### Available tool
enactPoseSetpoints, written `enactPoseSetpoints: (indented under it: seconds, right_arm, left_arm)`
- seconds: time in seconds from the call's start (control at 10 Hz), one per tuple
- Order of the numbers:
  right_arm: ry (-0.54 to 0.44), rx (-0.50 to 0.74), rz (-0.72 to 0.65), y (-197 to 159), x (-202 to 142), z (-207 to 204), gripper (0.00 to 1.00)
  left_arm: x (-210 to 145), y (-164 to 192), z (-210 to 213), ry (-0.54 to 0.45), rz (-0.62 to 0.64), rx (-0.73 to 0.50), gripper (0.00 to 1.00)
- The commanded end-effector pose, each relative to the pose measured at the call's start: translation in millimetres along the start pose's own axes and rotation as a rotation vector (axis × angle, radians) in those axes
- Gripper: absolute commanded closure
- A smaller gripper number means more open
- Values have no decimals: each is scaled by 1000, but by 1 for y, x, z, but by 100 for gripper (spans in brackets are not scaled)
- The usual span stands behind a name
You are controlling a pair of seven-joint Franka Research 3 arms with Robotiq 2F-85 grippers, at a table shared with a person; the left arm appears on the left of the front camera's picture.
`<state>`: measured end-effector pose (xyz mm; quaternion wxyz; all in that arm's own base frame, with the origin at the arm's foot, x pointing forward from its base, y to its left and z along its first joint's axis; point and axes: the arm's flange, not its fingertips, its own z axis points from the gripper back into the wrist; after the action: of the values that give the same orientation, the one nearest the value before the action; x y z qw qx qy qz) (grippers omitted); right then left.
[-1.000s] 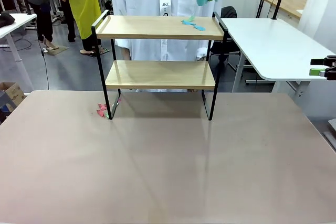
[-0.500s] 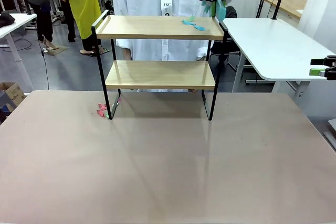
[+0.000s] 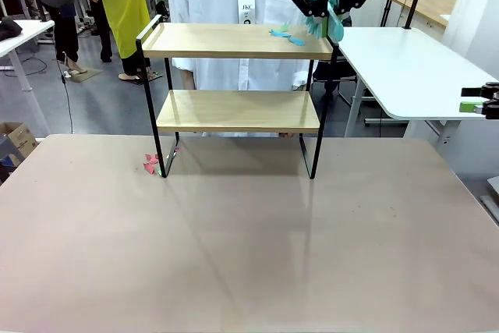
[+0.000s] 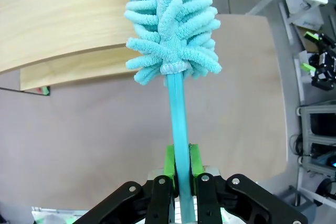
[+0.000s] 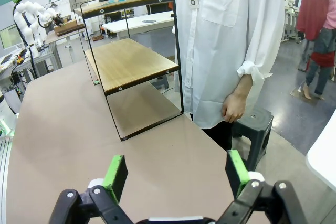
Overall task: Clean the shelf.
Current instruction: Clean the specific section of the Shelf indicated by the human with the Duster.
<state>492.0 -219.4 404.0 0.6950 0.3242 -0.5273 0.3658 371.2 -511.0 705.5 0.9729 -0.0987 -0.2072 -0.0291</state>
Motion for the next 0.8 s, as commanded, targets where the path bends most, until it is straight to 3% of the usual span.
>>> enactPoseSetpoints:
  seconds: [0.0,0.5,0.7]
  right_arm:
    - [2,2,7,1,3,0,0]
    - [2,2,7,1,3,0,0]
    - [2,2,7,1,3,0,0]
  left_arm:
    - [5,-11,-6,35,35,12,87]
    - [11,-8,-30,131,83,7,87]
    - [2,-3,-38,74,31,20,87]
